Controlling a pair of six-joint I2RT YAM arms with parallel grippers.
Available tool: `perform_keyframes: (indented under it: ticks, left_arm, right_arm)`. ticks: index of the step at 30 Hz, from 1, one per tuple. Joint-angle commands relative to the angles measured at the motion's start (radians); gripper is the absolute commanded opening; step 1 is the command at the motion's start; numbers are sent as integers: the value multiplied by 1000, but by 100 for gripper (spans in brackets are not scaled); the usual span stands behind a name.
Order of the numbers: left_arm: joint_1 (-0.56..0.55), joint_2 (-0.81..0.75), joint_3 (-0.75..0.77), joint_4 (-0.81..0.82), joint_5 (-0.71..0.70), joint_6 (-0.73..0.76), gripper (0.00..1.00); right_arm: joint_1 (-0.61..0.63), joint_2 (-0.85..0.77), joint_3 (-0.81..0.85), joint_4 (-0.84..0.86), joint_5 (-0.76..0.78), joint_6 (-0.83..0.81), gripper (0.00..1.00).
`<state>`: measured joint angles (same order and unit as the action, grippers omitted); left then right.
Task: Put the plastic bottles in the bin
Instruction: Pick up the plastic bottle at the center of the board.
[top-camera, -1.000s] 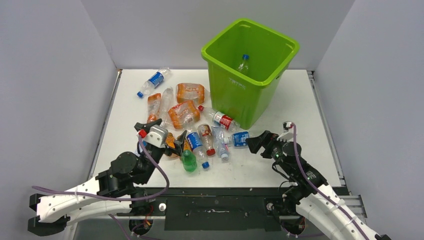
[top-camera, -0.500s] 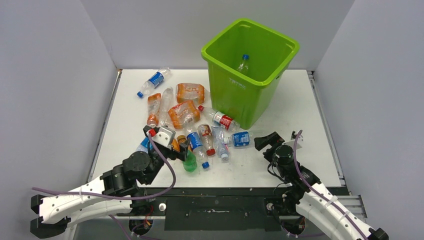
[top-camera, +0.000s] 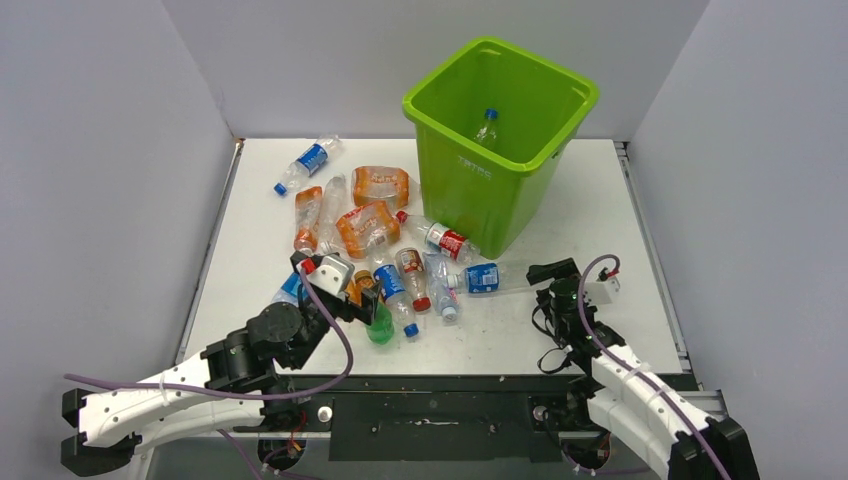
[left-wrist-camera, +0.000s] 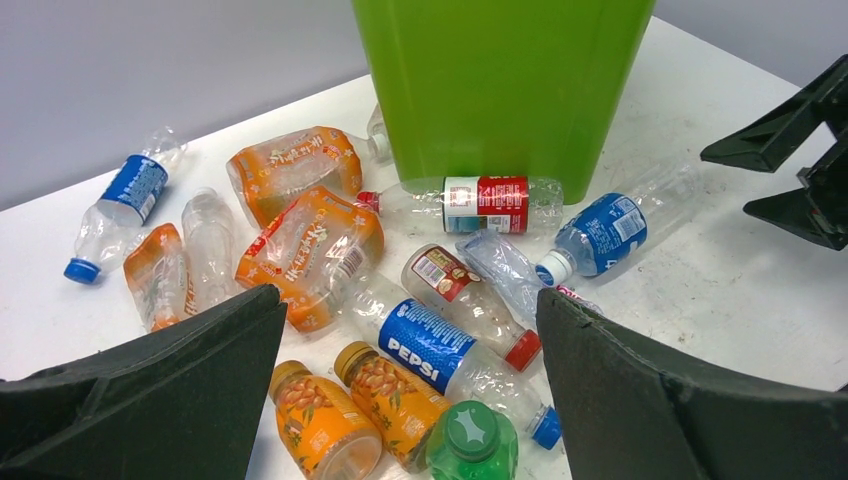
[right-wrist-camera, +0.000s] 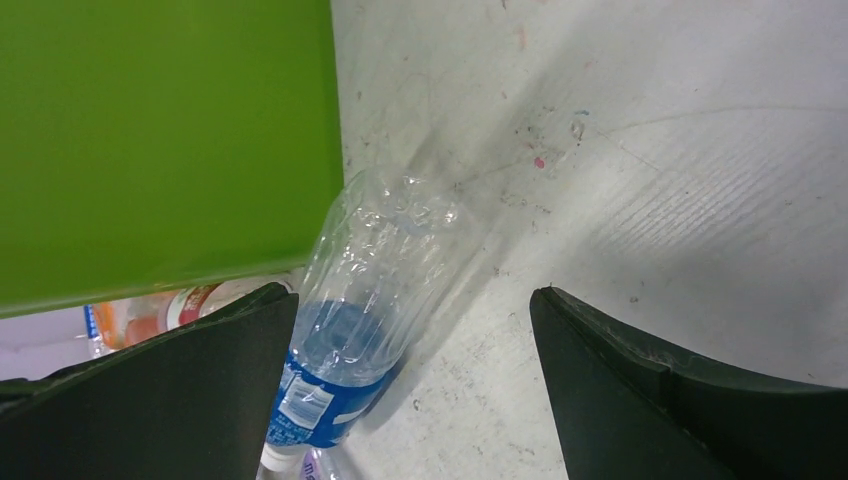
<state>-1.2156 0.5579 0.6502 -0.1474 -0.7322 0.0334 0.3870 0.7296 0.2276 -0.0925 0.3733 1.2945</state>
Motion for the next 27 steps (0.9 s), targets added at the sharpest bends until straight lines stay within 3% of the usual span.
perform_keyframes:
  ticks: [1,15,22,27]
  left_arm:
    - [4,10,8,18,20,-1,96]
    - [4,14,12,10,29,2,96]
    - [4,8,12,10,34,5,96]
    - [4,12,12,9,38,7,96]
  right_arm:
    - [-15,114,15,173,-45,35,90]
    - [-24,426,51,364,-79,54,90]
    - [-27,452,4,416,-77,53,98]
    - [-43,519,25,468,-133,50,93]
